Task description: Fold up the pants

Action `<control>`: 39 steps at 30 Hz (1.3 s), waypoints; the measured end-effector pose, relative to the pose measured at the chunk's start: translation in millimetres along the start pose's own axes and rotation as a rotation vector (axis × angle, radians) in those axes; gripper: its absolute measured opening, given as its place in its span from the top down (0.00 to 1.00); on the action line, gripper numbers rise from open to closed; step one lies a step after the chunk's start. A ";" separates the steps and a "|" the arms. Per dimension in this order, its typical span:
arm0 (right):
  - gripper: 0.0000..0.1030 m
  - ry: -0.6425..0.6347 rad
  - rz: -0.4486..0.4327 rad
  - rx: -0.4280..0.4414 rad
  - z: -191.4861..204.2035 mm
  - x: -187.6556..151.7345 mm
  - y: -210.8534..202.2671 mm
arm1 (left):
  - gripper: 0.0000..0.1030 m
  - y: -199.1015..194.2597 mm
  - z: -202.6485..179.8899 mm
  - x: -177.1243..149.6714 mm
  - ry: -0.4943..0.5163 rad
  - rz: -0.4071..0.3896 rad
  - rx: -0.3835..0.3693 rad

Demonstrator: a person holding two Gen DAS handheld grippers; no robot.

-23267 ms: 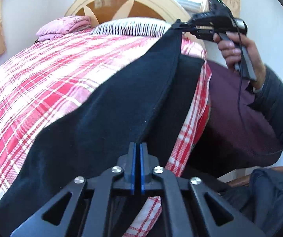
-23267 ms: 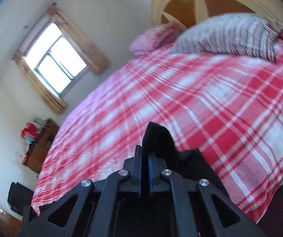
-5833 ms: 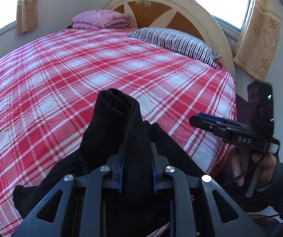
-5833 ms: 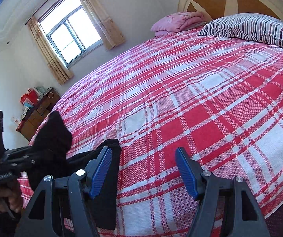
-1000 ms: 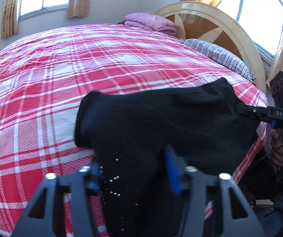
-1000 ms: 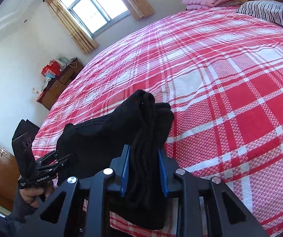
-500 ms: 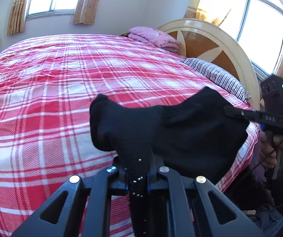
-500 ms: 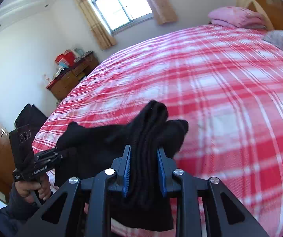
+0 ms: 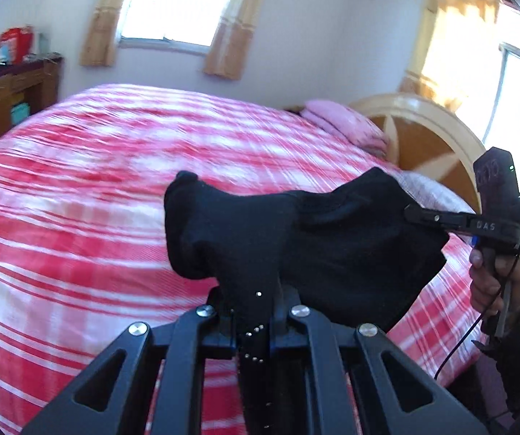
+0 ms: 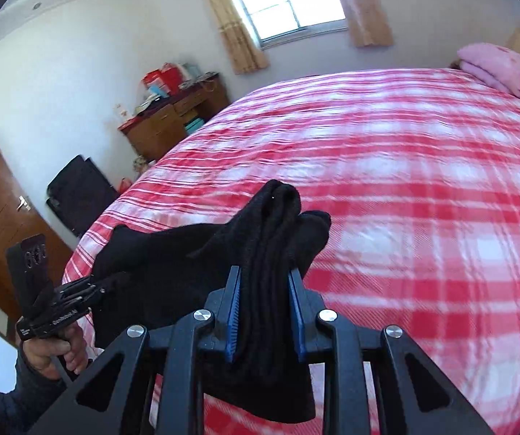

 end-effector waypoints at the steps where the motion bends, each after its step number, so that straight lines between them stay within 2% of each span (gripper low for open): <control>1: 0.76 -0.006 0.006 0.021 7.2 9.3 16.1 | 0.89 -1.2 9.1 4.6 -0.005 -0.009 0.019; 6: 0.76 -0.012 0.028 0.104 36.2 28.1 76.8 | 0.89 -3.8 70.0 20.9 -0.048 -0.037 0.135; 9: 0.76 0.025 0.080 0.133 42.8 20.0 122.0 | 0.89 7.2 99.8 13.2 -0.068 -0.005 0.187; 12: 0.76 0.051 0.125 0.106 35.1 5.5 154.9 | 0.88 24.4 122.9 -8.0 -0.096 0.051 0.209; 13: 0.76 0.062 0.136 0.092 29.8 0.5 164.2 | 0.85 35.4 127.5 -15.0 -0.105 0.078 0.207; 14: 0.76 0.081 0.149 0.086 22.7 -4.2 172.1 | 0.78 42.5 132.6 -22.8 -0.108 0.100 0.225; 15: 0.75 0.101 0.159 0.091 17.3 -7.2 176.9 | 0.66 45.9 136.9 -28.2 -0.105 0.107 0.250; 16: 0.74 0.127 0.163 0.099 10.5 -9.4 180.0 | 0.60 49.1 140.2 -32.8 -0.101 0.109 0.272; 17: 0.71 0.156 0.167 0.107 3.5 -12.0 180.9 | 0.47 50.4 139.9 -34.7 -0.104 0.113 0.286; 18: 0.70 0.176 0.173 0.114 -0.5 -13.9 180.9 | 0.39 51.1 142.5 -36.7 -0.110 0.117 0.294; 20: 0.57 0.207 0.192 0.105 -10.4 -20.2 182.4 | 0.38 48.3 149.1 -39.1 -0.124 0.102 0.280; 22: 0.52 0.215 0.182 0.087 -15.2 -25.2 177.8 | 0.36 45.1 150.9 -40.2 -0.142 0.094 0.268; 28: 0.49 0.251 0.157 0.085 -22.1 -32.5 172.3 | 0.35 37.8 152.2 -42.7 -0.140 0.078 0.274; 31: 0.47 0.244 0.143 0.064 -24.0 -31.7 165.5 | 0.30 31.7 150.0 -44.4 -0.108 0.082 0.323; 33: 0.45 0.232 0.122 0.041 -27.8 -31.0 158.5 | 0.21 26.3 151.0 -45.7 -0.084 0.083 0.379; 36: 0.43 0.195 0.082 -0.045 -37.6 -30.9 137.5 | 0.18 15.8 152.4 -47.2 -0.060 0.076 0.456; 37: 0.43 0.156 0.065 -0.110 -42.4 -30.7 127.1 | 0.18 12.6 152.8 -48.3 -0.054 0.084 0.481; 39: 0.43 0.114 0.050 -0.160 -46.5 -32.5 110.3 | 0.18 6.7 150.1 -48.9 -0.037 0.086 0.508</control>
Point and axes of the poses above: each gripper's, at about its wrist camera, not at the fingertips, and y roughly the way its jaws point, z to its left, x to its top, the point moved 8 cm from there along y, roughly the way its jaws point, and after that the axes turned 4 degrees about -z, right-handed, at the moved point
